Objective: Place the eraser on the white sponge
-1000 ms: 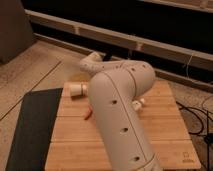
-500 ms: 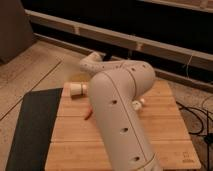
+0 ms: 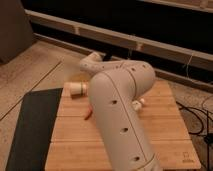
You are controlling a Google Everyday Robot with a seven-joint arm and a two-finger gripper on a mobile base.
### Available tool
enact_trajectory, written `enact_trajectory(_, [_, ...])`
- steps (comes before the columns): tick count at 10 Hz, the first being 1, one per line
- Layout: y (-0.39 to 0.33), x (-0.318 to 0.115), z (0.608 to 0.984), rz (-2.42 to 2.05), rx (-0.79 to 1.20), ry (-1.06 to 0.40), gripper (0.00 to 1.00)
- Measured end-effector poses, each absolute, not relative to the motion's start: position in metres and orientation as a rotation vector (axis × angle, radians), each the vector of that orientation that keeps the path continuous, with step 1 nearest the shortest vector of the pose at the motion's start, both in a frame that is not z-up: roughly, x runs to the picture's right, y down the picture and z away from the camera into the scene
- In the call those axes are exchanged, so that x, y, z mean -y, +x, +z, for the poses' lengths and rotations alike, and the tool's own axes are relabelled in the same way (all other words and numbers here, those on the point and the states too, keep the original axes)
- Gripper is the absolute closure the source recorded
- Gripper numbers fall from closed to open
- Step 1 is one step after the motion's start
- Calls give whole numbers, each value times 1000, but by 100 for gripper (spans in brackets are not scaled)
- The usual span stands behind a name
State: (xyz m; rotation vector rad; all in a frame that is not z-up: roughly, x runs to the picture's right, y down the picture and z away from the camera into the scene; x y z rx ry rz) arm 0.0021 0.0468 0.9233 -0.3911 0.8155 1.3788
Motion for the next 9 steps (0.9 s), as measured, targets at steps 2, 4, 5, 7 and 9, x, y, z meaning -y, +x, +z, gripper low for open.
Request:
enact_trajectory(2, [2, -47, 923, 1379, -815, -391, 66])
enact_trajectory(4, [2, -47, 923, 1379, -815, -391, 46])
enact_trajectory(5, [2, -47, 923, 1379, -815, -391, 34])
enact_trajectory(7, [2, -47, 923, 1379, -815, -391, 20])
enact_trajectory(9, [2, -47, 923, 1379, -815, -391, 20])
